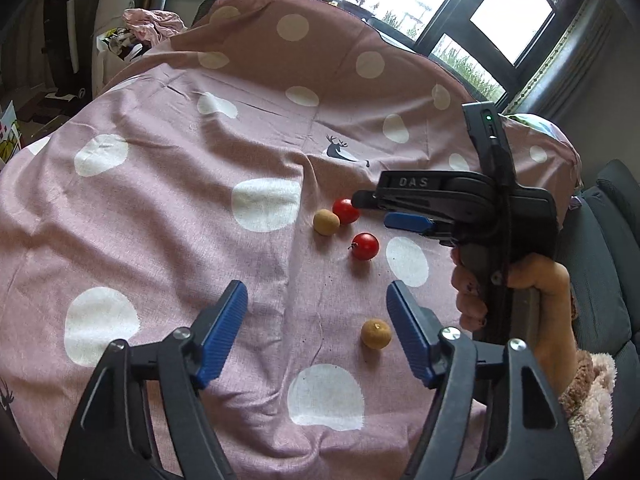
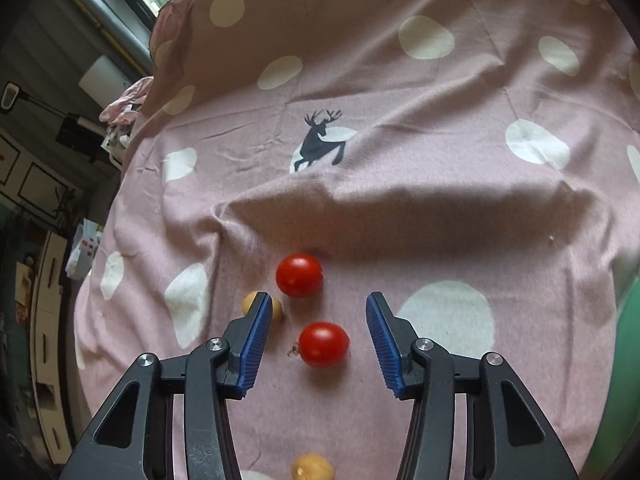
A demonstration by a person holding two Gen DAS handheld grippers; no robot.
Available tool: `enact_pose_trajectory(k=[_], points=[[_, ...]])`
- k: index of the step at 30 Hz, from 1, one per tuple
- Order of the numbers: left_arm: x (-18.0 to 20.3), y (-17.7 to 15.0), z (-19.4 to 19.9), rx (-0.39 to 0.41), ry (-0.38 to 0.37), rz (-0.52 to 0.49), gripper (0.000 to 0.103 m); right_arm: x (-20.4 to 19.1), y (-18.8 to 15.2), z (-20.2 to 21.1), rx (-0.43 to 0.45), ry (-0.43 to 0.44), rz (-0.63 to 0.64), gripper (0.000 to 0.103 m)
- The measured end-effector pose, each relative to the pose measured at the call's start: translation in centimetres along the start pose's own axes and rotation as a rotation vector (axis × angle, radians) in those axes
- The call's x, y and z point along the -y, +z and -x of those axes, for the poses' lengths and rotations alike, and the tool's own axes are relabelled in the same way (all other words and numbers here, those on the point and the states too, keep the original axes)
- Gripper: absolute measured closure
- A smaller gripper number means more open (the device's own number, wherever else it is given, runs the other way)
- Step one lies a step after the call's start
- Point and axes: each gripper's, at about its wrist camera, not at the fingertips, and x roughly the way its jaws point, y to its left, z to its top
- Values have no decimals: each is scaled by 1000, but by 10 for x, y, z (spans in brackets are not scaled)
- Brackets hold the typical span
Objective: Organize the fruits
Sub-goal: 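Move both tools back to the remaining red cherry tomatoes, then close the right gripper on a cherry tomato while the left gripper grasps another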
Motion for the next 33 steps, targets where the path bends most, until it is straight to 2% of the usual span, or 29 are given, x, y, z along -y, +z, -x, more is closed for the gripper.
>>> enact_pose_trajectory(k=[2, 4, 7, 8, 12, 16, 21, 25, 27, 30, 33], points=[[-2, 1, -2, -9, -1, 9, 42, -4, 7, -7, -3, -1, 9, 54], [-2, 1, -5, -22, -6, 8, 44, -8, 11, -16, -24, -16, 14, 66], [0, 2, -8, -32, -2, 5, 44, -8, 14, -24, -34, -20, 12, 68], [1, 2, -9, -34, 1, 4, 44, -9, 13, -26, -41, -21, 18, 72], [4, 2, -12, -41, -1, -1, 44, -5, 10, -22, -31, -15, 7, 72], [10, -2, -15, -40, 34, -26, 44, 15, -4, 5, 3, 51, -48, 72], [29, 2, -20, -40, 17, -52, 44, 45, -46, 55, 66, -25, -23, 72], [51, 12, -30, -49, 29, -107, 44, 71, -75, 82, 90, -11, -55, 72], [58, 21, -40, -64, 34, -123, 44, 79, -82, 90, 104, -2, -74, 72], [66, 35, -60, -91, 48, -144, 44, 83, -86, 94, 119, -46, -69, 72], [62, 41, -82, -134, 54, -139, 45, 87, -84, 91, 105, -43, -75, 72]])
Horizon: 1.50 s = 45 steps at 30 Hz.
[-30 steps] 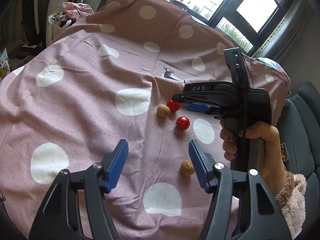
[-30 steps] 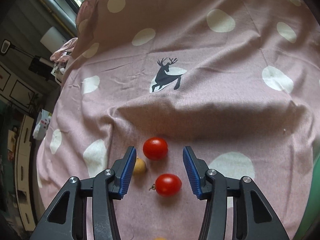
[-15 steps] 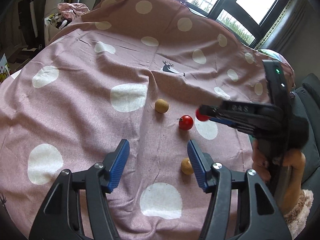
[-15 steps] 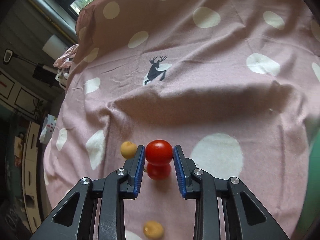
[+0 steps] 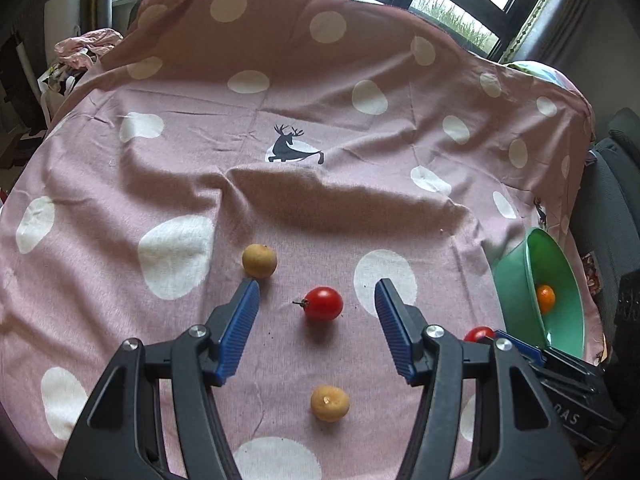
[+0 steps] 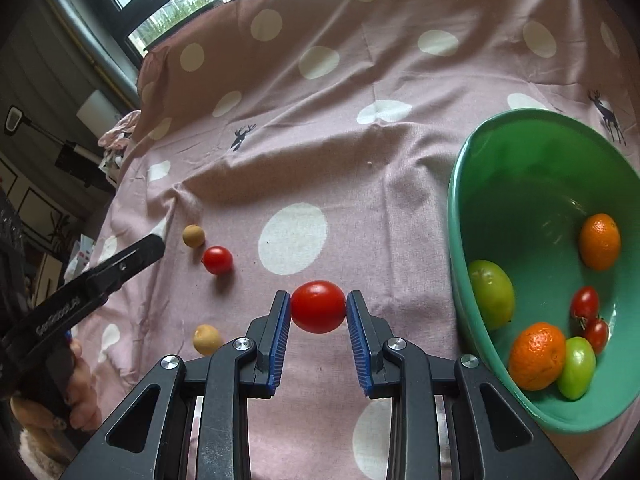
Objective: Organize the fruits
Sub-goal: 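Close the right gripper on a cherry tomato while the left gripper grasps another, then carry both cherry tomatoes with both grippers over the green bowl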
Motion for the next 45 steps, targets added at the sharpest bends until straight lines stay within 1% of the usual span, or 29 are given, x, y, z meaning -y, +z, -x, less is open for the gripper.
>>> enact_pose_trajectory(k=[2, 4, 6, 10, 12, 14, 16, 18, 20, 22, 26, 29, 35, 38, 42, 44, 45], points=[[-8, 1, -11, -19, -30, 34, 47, 3, 0, -2, -11, 11, -7, 72], [-12, 0, -19, -39, -37, 71, 50, 6, -2, -3, -20, 17, -13, 72], [-9, 0, -28, -63, -35, 59, 52, 7, -3, -3, -26, 20, -11, 72], [1, -4, -38, -72, -9, 1, 52, 9, -5, -7, -36, 19, -24, 72], [-1, -5, -44, -94, -13, 16, 55, 10, -6, -6, -35, 24, -27, 72], [-3, -6, -49, -108, -37, 29, 56, 9, -6, -6, -31, 25, -25, 72], [-3, -6, -51, -99, -26, 27, 58, 7, -7, -6, -27, 20, -16, 72], [-3, -6, -54, -98, -7, 23, 64, 6, -7, -8, -32, 18, -13, 72], [-4, -6, -56, -91, -10, 26, 66, 8, -7, -11, -37, 15, -20, 72], [-3, -7, -56, -78, -2, 19, 66, 8, -7, -13, -41, 6, -22, 72], [-1, -9, -56, -66, 16, 3, 68, 8, -8, -19, -57, -14, -20, 72], [0, -10, -54, -72, 15, 0, 68, 9, -9, -24, -69, -26, -23, 72], [8, -10, -34, -25, -3, -18, 68, 8, -9, -33, -74, -46, -14, 72], [15, -11, -21, 9, -4, -36, 68, 7, -9, -38, -83, -34, -16, 72], [24, -13, -7, 40, -21, -51, 68, 2, -11, -42, -87, -61, 4, 72], [28, -13, 2, 56, -39, -50, 68, 2, -11, -38, -77, -68, 8, 74], [31, -14, 6, 68, -47, -55, 68, 2, -11, -33, -58, -62, 2, 74]])
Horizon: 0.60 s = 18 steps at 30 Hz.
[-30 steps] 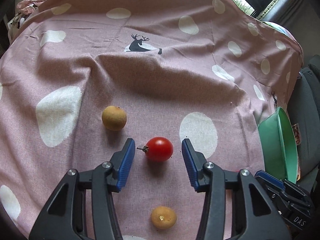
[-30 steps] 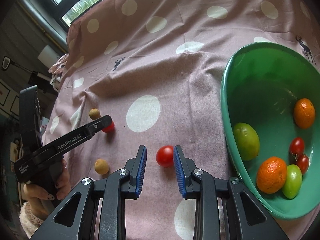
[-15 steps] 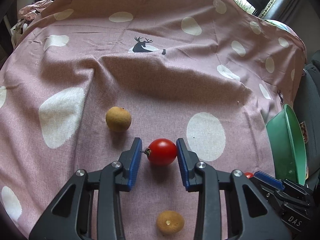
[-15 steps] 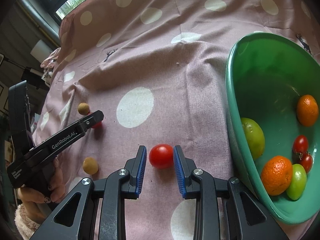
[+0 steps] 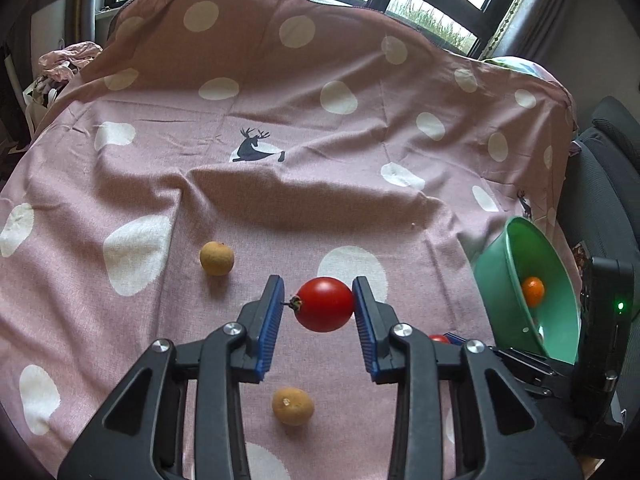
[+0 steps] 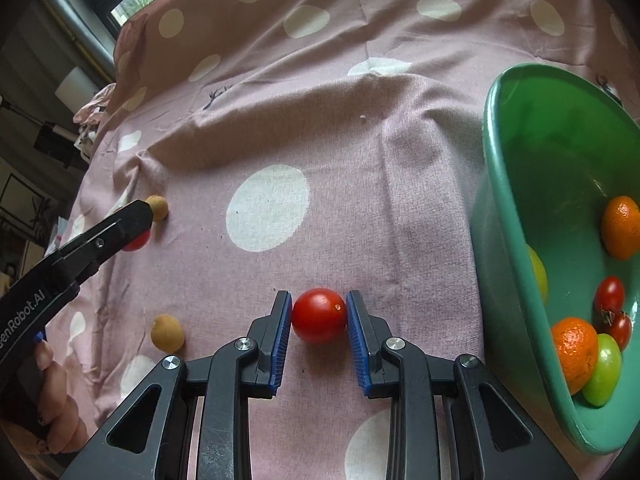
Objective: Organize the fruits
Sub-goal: 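Carry both cherry tomatoes with both grippers over the green bowl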
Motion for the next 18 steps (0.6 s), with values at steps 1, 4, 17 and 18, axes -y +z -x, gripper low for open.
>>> enact_pose_trajectory(k=[1, 4, 17, 18], points=[[4, 0, 5, 13, -5, -8, 68, 1, 1, 6, 19, 5, -5, 74], [18, 0, 20, 50, -25, -37, 68, 7, 4, 30, 72, 50, -18, 74], [102, -14, 74, 194, -84, -209, 68, 41, 5, 118, 279, 137, -96, 74], [112, -16, 75, 198, -95, -228, 68, 47, 5, 123, 291, 138, -109, 74]])
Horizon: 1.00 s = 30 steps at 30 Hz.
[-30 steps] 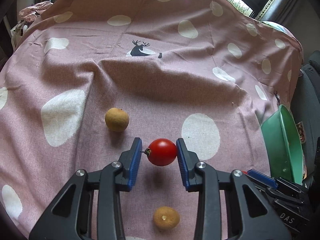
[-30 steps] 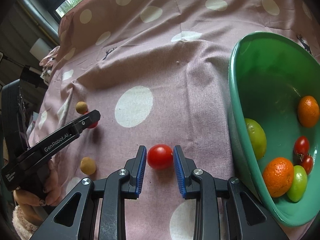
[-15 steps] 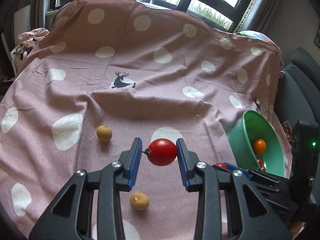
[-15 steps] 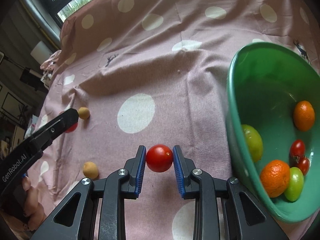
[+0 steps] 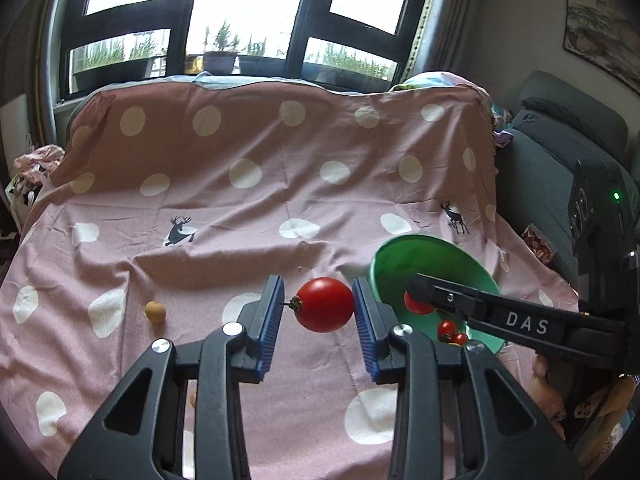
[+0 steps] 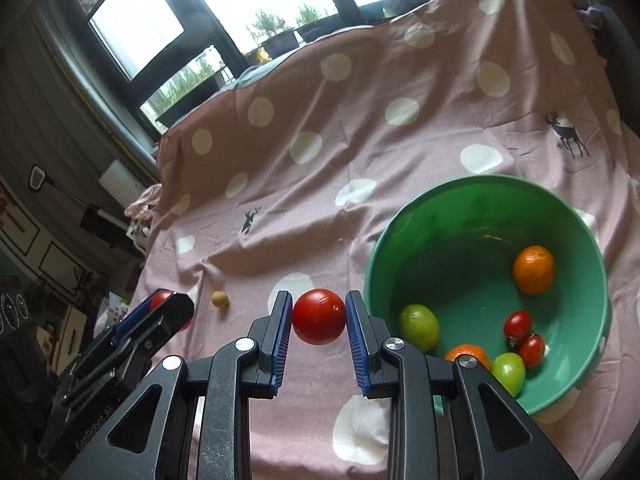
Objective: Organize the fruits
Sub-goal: 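Carry both cherry tomatoes with both grippers over the green bowl, then open both grippers to drop the cherry tomatoes into the bowl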
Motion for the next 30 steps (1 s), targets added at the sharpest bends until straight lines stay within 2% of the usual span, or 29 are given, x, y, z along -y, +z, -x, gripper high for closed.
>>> enact_pose_trajectory(k=[5, 11, 13, 16, 20, 30], points=[[30, 0, -10, -22, -105, -13, 68, 27, 7, 22, 54, -22, -69, 74], [67, -2, -37, -76, -159, -25, 68, 59, 10, 39, 89, -47, -138, 74], [78, -5, -47, -97, -170, -35, 68, 66, 10, 42, 94, -70, -145, 74], [90, -10, -65, -132, -179, -42, 68, 78, 10, 44, 104, -58, -162, 74], [97, -18, -83, -190, -212, -22, 68, 99, 10, 40, 76, -71, -224, 74], [112, -29, -107, -256, -211, -41, 68, 123, 8, 35, 41, -82, -286, 74]])
